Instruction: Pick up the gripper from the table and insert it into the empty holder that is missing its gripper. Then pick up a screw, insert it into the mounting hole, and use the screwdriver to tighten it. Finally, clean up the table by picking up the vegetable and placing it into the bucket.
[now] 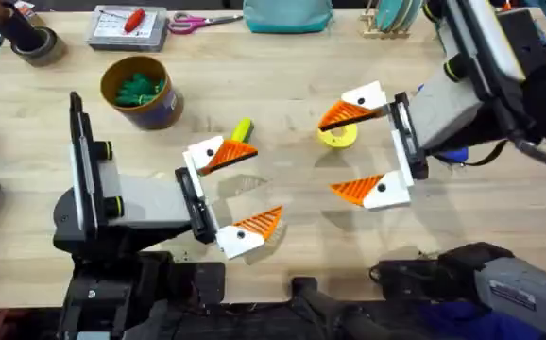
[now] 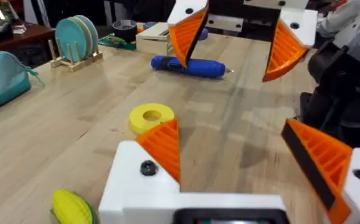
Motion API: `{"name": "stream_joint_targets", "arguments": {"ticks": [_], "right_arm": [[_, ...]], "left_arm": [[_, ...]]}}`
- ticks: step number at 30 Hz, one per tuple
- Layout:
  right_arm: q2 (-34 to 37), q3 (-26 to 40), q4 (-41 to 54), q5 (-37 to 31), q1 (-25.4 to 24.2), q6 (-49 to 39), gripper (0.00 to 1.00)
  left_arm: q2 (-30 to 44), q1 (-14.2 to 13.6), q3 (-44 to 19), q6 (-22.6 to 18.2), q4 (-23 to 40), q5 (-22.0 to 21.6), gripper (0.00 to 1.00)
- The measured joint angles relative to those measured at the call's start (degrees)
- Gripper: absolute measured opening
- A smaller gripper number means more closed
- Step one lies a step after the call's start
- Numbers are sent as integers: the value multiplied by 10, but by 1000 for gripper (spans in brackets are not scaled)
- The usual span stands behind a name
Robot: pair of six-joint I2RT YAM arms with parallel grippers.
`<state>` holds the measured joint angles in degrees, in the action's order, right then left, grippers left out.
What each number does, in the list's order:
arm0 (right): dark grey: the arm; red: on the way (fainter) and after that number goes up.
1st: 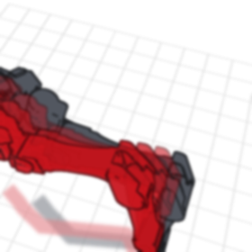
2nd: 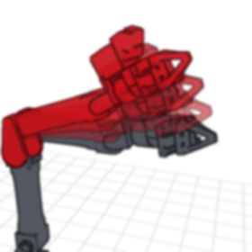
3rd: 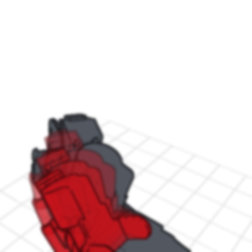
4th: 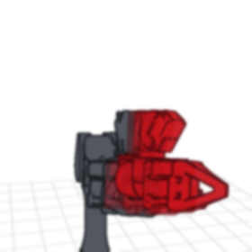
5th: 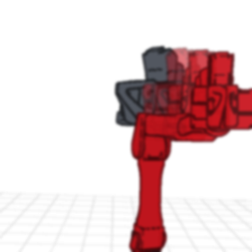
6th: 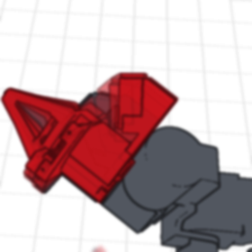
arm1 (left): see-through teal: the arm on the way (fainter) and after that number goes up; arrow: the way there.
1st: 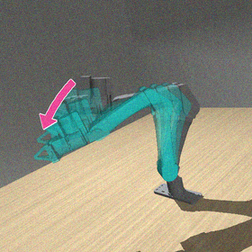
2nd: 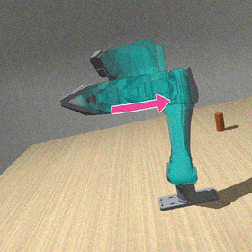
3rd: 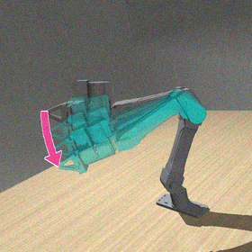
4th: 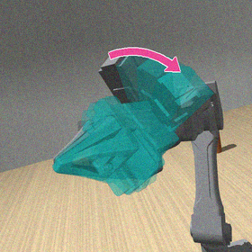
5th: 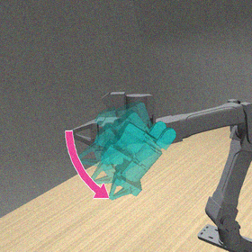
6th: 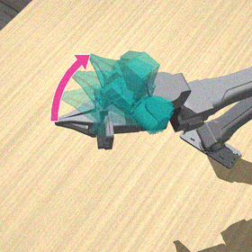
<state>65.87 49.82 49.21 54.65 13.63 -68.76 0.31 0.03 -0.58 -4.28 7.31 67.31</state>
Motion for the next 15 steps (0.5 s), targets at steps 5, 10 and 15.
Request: {"name": "stream_joint_targets", "arguments": {"ticks": [5,10,15], "right_arm": [[0,0,-8,-2,0,-3,997],[0,0,-9,-2,0,-3,997],[0,0,-10,-3,0,-3,997]], "left_arm": [[0,0,0,0,0,0,985],[0,0,0,0,0,0,985],[0,0,0,0,0,0,985]]}}
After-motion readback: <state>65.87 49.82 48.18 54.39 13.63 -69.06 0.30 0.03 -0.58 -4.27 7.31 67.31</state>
